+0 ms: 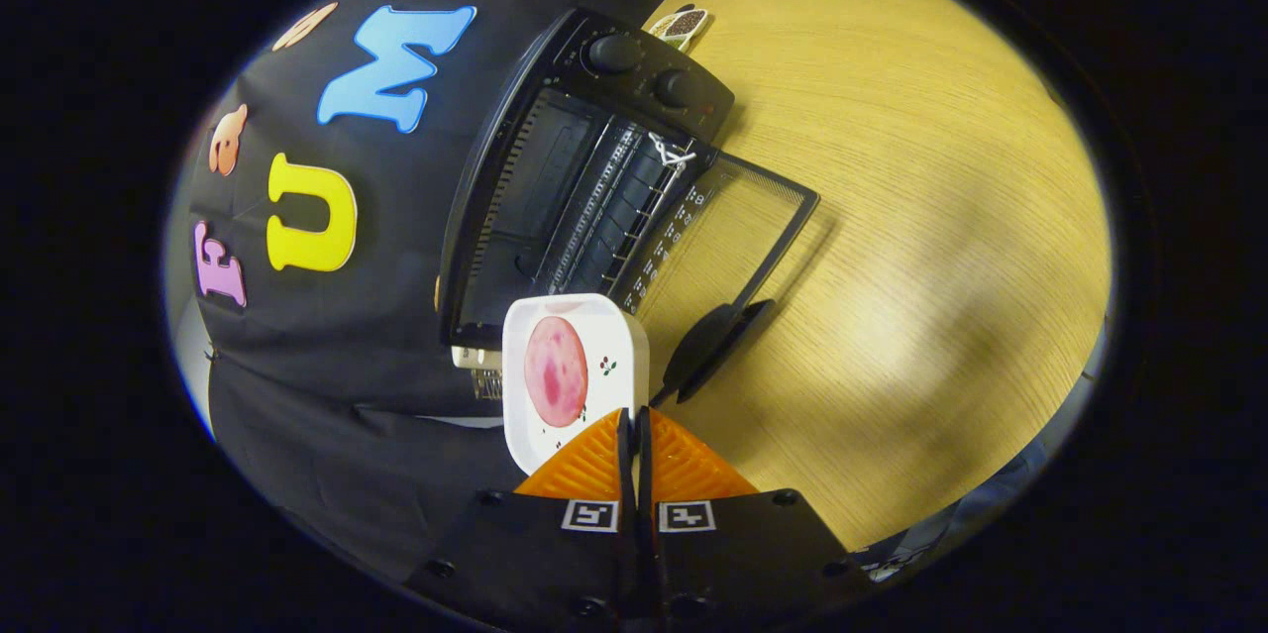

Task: Open the toaster oven, put the food inside, and close the toaster oven door.

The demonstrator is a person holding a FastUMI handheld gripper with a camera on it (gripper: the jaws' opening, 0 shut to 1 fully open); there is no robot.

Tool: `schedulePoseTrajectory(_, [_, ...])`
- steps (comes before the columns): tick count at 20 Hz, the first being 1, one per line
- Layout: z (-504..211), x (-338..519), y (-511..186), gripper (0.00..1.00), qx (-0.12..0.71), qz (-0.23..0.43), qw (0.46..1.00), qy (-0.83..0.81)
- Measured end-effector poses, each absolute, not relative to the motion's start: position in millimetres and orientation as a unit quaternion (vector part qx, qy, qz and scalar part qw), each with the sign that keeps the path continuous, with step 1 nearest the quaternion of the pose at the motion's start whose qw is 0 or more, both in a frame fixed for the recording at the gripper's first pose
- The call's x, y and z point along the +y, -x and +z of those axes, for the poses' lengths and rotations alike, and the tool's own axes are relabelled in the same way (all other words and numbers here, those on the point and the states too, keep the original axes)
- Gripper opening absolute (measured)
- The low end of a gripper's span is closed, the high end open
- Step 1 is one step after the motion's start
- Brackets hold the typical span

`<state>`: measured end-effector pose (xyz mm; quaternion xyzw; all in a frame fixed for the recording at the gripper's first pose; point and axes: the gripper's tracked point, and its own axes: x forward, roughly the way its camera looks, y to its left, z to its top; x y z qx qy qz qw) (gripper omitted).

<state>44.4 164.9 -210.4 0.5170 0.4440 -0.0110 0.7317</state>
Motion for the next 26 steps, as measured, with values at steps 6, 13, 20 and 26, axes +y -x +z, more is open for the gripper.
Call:
schedulePoseTrajectory(6, [-217.4,158.9,-83.8,0.01,0.412,-0.068,0.725,-0.548])
schedulePoseTrajectory(13, [-233.1,166.7,-125.1,0.01,0.385,-0.118,0.702,-0.587])
schedulePoseTrajectory(20, [-242.1,159.7,-167.4,0.01,0.339,-0.157,0.694,-0.616])
schedulePoseTrajectory(26, [-255.4,160.3,-188.9,0.01,0.316,-0.186,0.680,-0.635])
